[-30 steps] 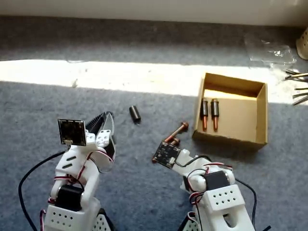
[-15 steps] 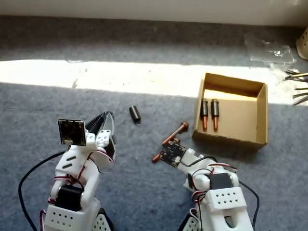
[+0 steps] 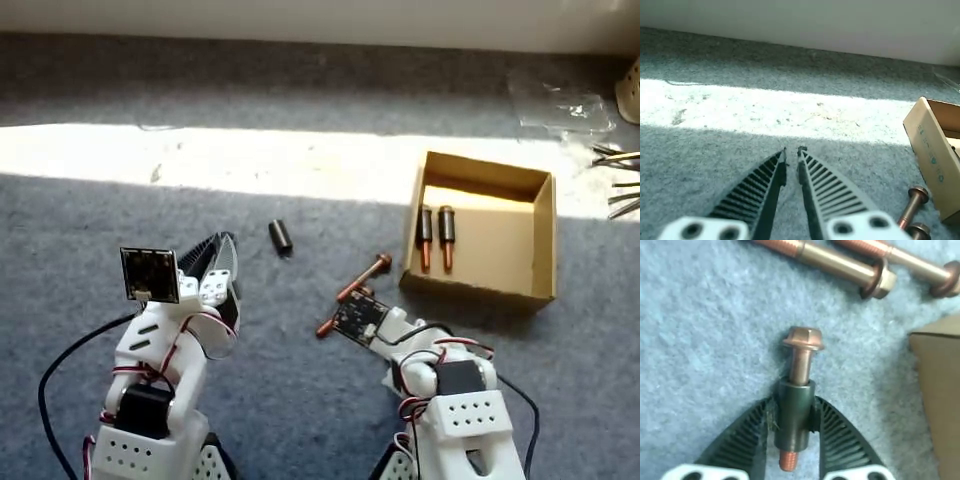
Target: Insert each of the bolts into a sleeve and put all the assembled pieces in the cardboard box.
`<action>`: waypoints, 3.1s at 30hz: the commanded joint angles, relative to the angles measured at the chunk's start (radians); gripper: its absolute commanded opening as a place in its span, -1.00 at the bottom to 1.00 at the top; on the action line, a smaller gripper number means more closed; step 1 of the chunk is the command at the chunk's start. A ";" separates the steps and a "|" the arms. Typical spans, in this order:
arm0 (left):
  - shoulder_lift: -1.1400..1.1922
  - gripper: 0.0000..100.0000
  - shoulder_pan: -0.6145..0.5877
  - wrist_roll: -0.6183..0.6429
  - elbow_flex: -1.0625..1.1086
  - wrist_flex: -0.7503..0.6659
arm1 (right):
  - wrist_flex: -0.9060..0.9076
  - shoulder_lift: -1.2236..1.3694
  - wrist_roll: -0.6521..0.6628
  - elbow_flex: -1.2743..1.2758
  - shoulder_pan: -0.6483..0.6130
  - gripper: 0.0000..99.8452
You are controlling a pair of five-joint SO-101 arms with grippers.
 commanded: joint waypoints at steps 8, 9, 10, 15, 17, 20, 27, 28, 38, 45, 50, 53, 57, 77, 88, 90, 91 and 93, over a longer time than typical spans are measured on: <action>-0.012 -0.88 -0.008 -0.031 -0.013 -0.029 | -0.021 0.012 -0.218 -0.160 -0.081 -0.99; -0.012 -0.88 -0.008 -0.031 -0.013 -0.029 | -0.021 0.012 -0.238 -0.173 -0.088 -0.99; -0.012 -0.88 -0.008 -0.031 -0.013 -0.029 | -0.021 0.012 -0.255 -0.185 -0.094 -0.99; -0.012 -0.88 -0.012 -0.031 -0.013 -0.029 | -0.021 0.012 -0.298 -0.254 -0.084 -0.99; -0.012 -0.88 -0.031 -0.031 -0.015 -0.029 | -0.021 0.012 -0.316 -0.285 -0.067 -0.99; -0.012 -0.88 -0.056 -0.031 -0.013 -0.046 | -0.022 0.012 -0.342 -0.331 -0.048 -0.99; -0.012 -0.88 -0.062 -0.031 -0.004 -0.068 | -0.058 0.016 -0.397 -0.444 0.033 -0.99; -0.012 -0.88 -0.062 -0.031 -0.004 -0.068 | -0.084 0.016 -0.397 -0.450 0.054 -0.99; -0.012 -0.88 -0.061 -0.031 -0.004 -0.068 | -0.364 0.260 -0.394 -0.486 0.259 -0.99; -0.012 -0.88 -0.061 -0.031 -0.004 -0.068 | -0.469 0.746 -0.397 -0.751 0.363 -0.99; -0.012 -0.88 -0.061 -0.031 -0.004 -0.068 | -0.464 0.969 -0.471 -0.911 0.372 -0.99; -0.012 -0.88 -0.061 -0.031 -0.004 -0.068 | -0.464 1.038 -0.470 -0.954 0.372 -0.98; -0.012 -0.88 -0.061 -0.031 -0.004 -0.068 | -0.464 1.063 -0.468 -0.955 0.369 -0.89; -0.012 -0.88 -0.061 -0.031 -0.004 -0.068 | -0.084 0.788 -0.474 -1.026 0.117 -0.58; -0.013 -0.89 -0.251 -0.029 -0.016 -0.068 | -0.028 0.526 -0.476 -0.857 -0.203 -0.58; -0.013 -0.89 -0.272 -0.028 -0.018 -0.068 | -0.030 0.536 -0.476 -0.848 -0.246 -0.58; -0.013 -0.89 -0.274 -0.028 -0.028 -0.066 | -0.030 0.544 -0.476 -0.848 -0.262 -0.58; -0.013 -0.89 -0.272 -0.025 -0.061 -0.020 | -0.030 0.564 -0.476 -0.848 -0.285 -0.58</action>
